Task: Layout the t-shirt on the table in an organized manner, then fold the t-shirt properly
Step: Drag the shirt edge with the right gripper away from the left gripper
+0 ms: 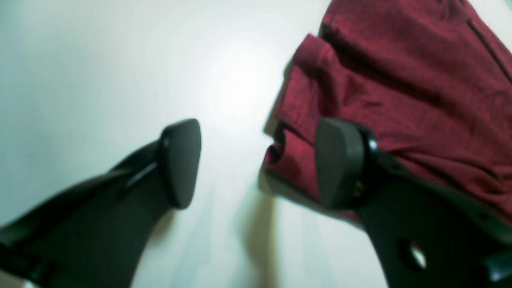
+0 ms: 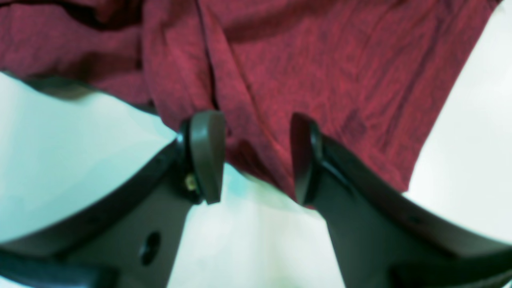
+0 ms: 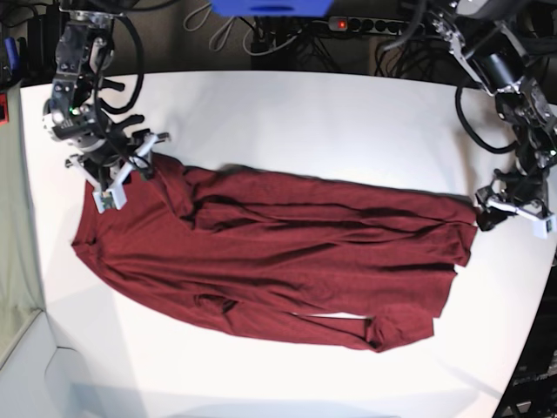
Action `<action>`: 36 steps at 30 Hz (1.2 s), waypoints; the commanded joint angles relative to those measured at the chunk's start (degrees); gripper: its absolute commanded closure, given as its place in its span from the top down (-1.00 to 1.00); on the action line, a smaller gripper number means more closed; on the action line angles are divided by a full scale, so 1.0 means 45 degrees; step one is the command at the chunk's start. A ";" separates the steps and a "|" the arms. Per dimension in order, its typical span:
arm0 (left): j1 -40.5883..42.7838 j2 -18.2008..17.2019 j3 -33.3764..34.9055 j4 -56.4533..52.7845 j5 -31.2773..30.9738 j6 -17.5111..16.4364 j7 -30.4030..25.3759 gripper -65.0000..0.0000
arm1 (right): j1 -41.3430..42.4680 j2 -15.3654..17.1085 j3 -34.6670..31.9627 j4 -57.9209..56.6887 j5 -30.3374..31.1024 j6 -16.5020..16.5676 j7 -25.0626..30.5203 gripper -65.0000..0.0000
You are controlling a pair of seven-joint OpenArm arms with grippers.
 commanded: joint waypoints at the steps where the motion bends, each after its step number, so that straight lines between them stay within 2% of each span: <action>1: -0.0170 -0.0234 -0.0015 0.0232 -0.0226 -0.0106 -0.0288 0.33 | 0.0094 0.0093 0.0029 0.0041 0.0084 0.0073 0.0255 -0.17; 4: 0.0006 -0.0234 -0.0015 0.0232 -0.0226 -0.0106 -0.0308 0.33 | 0.0015 0.0093 0.0029 -0.0330 0.0084 0.0073 0.1017 -0.18; 6: 0.0065 -0.0253 -0.0015 0.0232 -0.0226 -0.0106 -0.0327 0.33 | -0.0180 0.0093 0.0029 -0.0564 0.0084 0.0073 0.1486 -0.29; 11: 0.0084 -0.0253 -0.0015 0.0232 -0.0226 -0.0106 -0.0366 0.33 | -0.0239 0.0093 0.0029 -0.0838 0.0084 0.0073 0.1818 -0.94; 12: 0.0084 -0.0253 -0.0015 0.0232 -0.0226 -0.0106 -0.0386 0.33 | -0.0239 0.0093 0.0029 -0.0838 0.0084 0.0073 0.1799 -1.00; 15: 0.0084 -0.0253 -0.0015 0.0232 -0.0226 -0.0106 -0.0386 0.33 | -0.0121 0.0133 0.0049 -0.0818 0.0084 0.0073 0.1779 -1.00; 25: 0.0045 -0.0292 -0.0015 0.0232 -0.0226 -0.0106 -0.0406 0.33 | 0.0504 0.1090 0.0029 -0.0564 0.0084 0.0073 0.1701 -1.00; 36: 0.0065 -0.0292 -0.0015 0.0193 -0.0226 -0.0106 -0.0406 0.33 | 0.1383 0.1266 0.0029 -0.1795 0.0084 0.0073 0.1701 -1.00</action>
